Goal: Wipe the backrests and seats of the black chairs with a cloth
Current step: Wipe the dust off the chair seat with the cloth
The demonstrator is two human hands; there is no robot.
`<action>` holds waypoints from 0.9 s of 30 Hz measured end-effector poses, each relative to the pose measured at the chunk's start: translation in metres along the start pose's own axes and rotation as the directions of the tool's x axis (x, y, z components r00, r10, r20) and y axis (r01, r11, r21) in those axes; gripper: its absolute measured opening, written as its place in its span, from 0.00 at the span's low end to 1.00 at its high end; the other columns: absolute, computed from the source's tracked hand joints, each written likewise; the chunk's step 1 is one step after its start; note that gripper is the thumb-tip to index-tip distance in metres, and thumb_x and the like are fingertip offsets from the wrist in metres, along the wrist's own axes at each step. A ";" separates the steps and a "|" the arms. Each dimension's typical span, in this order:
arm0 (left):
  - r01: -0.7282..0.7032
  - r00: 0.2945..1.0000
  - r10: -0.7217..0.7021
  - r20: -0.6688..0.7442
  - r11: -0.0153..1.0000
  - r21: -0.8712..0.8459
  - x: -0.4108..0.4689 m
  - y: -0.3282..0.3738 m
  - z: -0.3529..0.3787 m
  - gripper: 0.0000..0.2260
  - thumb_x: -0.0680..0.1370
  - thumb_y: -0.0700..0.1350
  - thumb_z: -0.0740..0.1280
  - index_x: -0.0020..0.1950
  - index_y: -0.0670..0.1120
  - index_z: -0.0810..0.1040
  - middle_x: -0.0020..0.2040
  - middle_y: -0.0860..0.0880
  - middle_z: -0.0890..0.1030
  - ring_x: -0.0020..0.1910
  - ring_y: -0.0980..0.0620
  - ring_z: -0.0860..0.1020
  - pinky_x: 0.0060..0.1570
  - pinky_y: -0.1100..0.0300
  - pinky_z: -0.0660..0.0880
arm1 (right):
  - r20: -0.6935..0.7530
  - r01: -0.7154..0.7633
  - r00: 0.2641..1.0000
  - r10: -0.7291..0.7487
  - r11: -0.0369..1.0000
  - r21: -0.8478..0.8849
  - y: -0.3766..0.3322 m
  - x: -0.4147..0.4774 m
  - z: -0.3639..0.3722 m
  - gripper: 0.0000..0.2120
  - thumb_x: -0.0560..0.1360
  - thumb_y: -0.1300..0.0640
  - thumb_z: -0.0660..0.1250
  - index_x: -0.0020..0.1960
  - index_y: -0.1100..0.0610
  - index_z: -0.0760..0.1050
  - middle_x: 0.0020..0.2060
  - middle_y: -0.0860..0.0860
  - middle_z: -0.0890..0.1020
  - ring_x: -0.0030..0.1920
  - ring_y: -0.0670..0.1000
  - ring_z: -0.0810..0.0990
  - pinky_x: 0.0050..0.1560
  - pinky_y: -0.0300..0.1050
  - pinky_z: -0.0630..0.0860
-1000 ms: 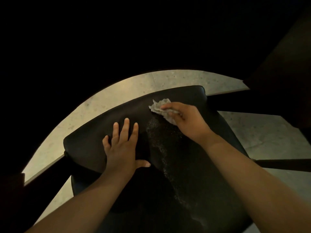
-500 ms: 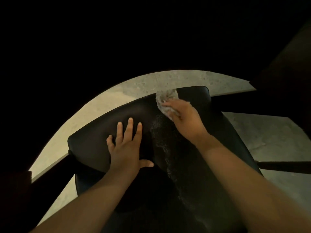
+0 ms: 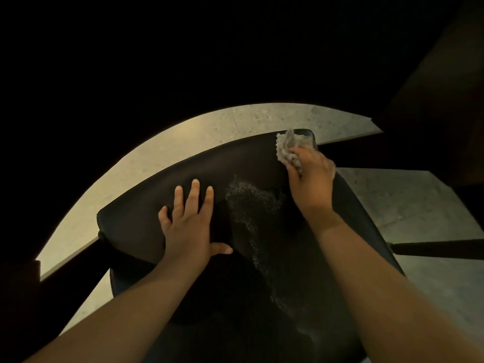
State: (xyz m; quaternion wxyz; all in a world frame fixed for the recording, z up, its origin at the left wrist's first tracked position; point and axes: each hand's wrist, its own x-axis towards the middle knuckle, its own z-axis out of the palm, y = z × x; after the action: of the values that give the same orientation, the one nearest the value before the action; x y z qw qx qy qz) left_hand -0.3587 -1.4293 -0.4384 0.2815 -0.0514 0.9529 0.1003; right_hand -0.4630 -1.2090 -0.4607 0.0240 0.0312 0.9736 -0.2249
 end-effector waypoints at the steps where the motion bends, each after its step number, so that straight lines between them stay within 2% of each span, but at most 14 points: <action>1: 0.001 1.000 -0.001 0.004 1.000 0.001 0.000 0.000 0.000 0.56 0.67 0.66 0.72 0.79 0.54 0.36 0.78 0.49 0.31 0.76 0.43 0.32 0.75 0.39 0.42 | -0.005 0.031 1.000 -0.031 0.998 0.063 -0.003 -0.011 -0.003 0.15 0.78 0.57 0.65 0.65 0.52 0.75 0.65 0.51 0.75 0.68 0.54 0.70 0.71 0.53 0.64; 5: 0.001 1.000 -0.001 0.012 1.000 -0.004 0.000 -0.001 -0.001 0.56 0.66 0.66 0.73 0.79 0.54 0.36 0.78 0.49 0.31 0.76 0.43 0.32 0.75 0.38 0.42 | 0.130 0.110 0.980 -0.153 0.950 0.292 -0.003 -0.050 -0.022 0.15 0.78 0.60 0.65 0.63 0.49 0.76 0.60 0.47 0.79 0.63 0.48 0.74 0.65 0.48 0.72; 7: -0.001 1.000 0.001 0.005 1.000 -0.001 0.000 -0.001 -0.001 0.56 0.66 0.66 0.73 0.79 0.54 0.37 0.78 0.49 0.31 0.76 0.43 0.32 0.75 0.38 0.42 | 0.070 0.129 0.985 -0.156 0.947 0.293 0.003 -0.050 -0.034 0.16 0.78 0.60 0.65 0.64 0.48 0.75 0.61 0.48 0.78 0.62 0.48 0.75 0.63 0.47 0.74; 9: -0.003 1.000 0.003 0.006 1.000 0.001 0.000 -0.001 -0.001 0.56 0.66 0.66 0.72 0.79 0.54 0.36 0.78 0.49 0.31 0.76 0.43 0.32 0.74 0.39 0.42 | -0.045 0.047 0.998 -0.035 0.949 0.312 0.018 -0.033 -0.042 0.15 0.79 0.59 0.63 0.65 0.50 0.74 0.61 0.50 0.78 0.61 0.49 0.76 0.63 0.47 0.74; 11: -0.007 1.000 0.007 0.004 1.000 0.000 -0.001 -0.001 -0.002 0.56 0.67 0.66 0.73 0.79 0.54 0.36 0.78 0.49 0.31 0.76 0.43 0.32 0.74 0.39 0.42 | -0.032 -0.133 0.987 0.156 0.916 0.378 0.028 -0.019 -0.041 0.16 0.80 0.60 0.62 0.68 0.52 0.73 0.64 0.50 0.77 0.64 0.48 0.75 0.68 0.47 0.71; 12: -0.008 1.000 0.008 -0.001 1.000 -0.002 -0.001 -0.001 -0.002 0.56 0.67 0.66 0.73 0.79 0.54 0.36 0.78 0.49 0.31 0.76 0.43 0.32 0.75 0.39 0.42 | -0.016 -0.184 0.979 0.205 0.908 0.377 0.028 -0.019 -0.037 0.18 0.80 0.61 0.61 0.69 0.53 0.72 0.66 0.50 0.76 0.67 0.48 0.73 0.70 0.48 0.69; 15: -0.008 1.000 0.008 -0.005 1.000 -0.003 -0.001 -0.001 -0.002 0.56 0.67 0.66 0.73 0.79 0.54 0.37 0.78 0.49 0.31 0.77 0.43 0.32 0.75 0.38 0.43 | -0.026 -0.107 0.992 0.122 0.937 0.332 0.014 -0.044 -0.022 0.16 0.79 0.64 0.61 0.65 0.53 0.75 0.64 0.50 0.77 0.65 0.48 0.75 0.68 0.50 0.71; 16: -0.007 1.000 0.007 -0.001 1.000 -0.001 -0.001 -0.001 -0.002 0.56 0.67 0.66 0.73 0.79 0.54 0.37 0.78 0.49 0.31 0.77 0.43 0.33 0.75 0.39 0.43 | -0.003 -0.074 0.997 0.079 0.942 0.327 0.006 -0.057 -0.021 0.16 0.79 0.64 0.61 0.63 0.52 0.76 0.63 0.49 0.77 0.63 0.47 0.75 0.67 0.48 0.72; 19: -0.011 1.000 0.011 0.004 1.000 0.002 0.000 -0.001 -0.002 0.56 0.66 0.66 0.73 0.79 0.54 0.37 0.78 0.49 0.32 0.77 0.43 0.33 0.75 0.38 0.43 | 0.118 -0.022 0.993 -0.016 0.948 0.316 -0.005 -0.091 -0.028 0.18 0.79 0.64 0.62 0.66 0.49 0.74 0.64 0.41 0.73 0.65 0.38 0.69 0.65 0.28 0.65; 20: -0.010 1.000 0.010 0.004 1.000 0.003 0.000 -0.001 -0.002 0.56 0.66 0.66 0.73 0.79 0.54 0.37 0.78 0.49 0.32 0.77 0.43 0.33 0.75 0.38 0.43 | 0.142 -0.022 0.989 -0.029 0.939 0.342 -0.006 -0.094 -0.034 0.18 0.80 0.62 0.62 0.66 0.48 0.73 0.62 0.39 0.72 0.64 0.36 0.69 0.63 0.25 0.64; 21: -0.010 1.000 0.010 0.004 1.000 0.003 0.000 -0.001 -0.003 0.56 0.66 0.66 0.73 0.79 0.54 0.37 0.78 0.49 0.32 0.77 0.43 0.33 0.75 0.38 0.43 | 0.135 -0.024 0.990 -0.027 0.932 0.361 -0.003 -0.094 -0.040 0.18 0.80 0.61 0.62 0.66 0.46 0.72 0.61 0.38 0.72 0.62 0.35 0.70 0.62 0.26 0.66; 23: -0.007 1.000 0.007 0.005 1.000 0.003 0.000 -0.001 -0.003 0.56 0.66 0.66 0.73 0.79 0.54 0.37 0.78 0.49 0.32 0.77 0.43 0.33 0.75 0.39 0.43 | 0.029 -0.051 0.999 0.043 0.941 0.335 0.014 -0.077 -0.047 0.17 0.80 0.61 0.61 0.66 0.47 0.73 0.59 0.40 0.74 0.59 0.37 0.73 0.62 0.31 0.69; 25: -0.005 1.000 0.005 0.004 1.000 0.003 0.001 0.000 -0.003 0.56 0.66 0.65 0.73 0.79 0.54 0.38 0.78 0.49 0.32 0.77 0.43 0.33 0.75 0.39 0.43 | -0.061 -0.172 0.978 0.197 0.941 0.291 0.036 -0.053 -0.049 0.15 0.81 0.60 0.60 0.65 0.50 0.74 0.60 0.45 0.78 0.60 0.44 0.76 0.63 0.40 0.72; 27: -0.005 1.000 0.005 0.000 1.000 0.001 0.001 -0.001 -0.002 0.56 0.66 0.65 0.74 0.79 0.54 0.38 0.78 0.49 0.32 0.77 0.43 0.33 0.75 0.39 0.43 | -0.071 -0.264 0.950 0.305 0.903 0.338 0.047 -0.043 -0.043 0.14 0.81 0.59 0.60 0.65 0.53 0.75 0.59 0.50 0.80 0.60 0.49 0.78 0.64 0.47 0.73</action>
State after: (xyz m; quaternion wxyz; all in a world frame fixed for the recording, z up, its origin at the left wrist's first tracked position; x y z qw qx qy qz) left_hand -0.3603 -1.4307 -0.4370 0.2812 -0.0491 0.9531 0.1004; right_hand -0.4177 -1.1503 -0.4397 -0.0086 0.1904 0.9078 -0.3736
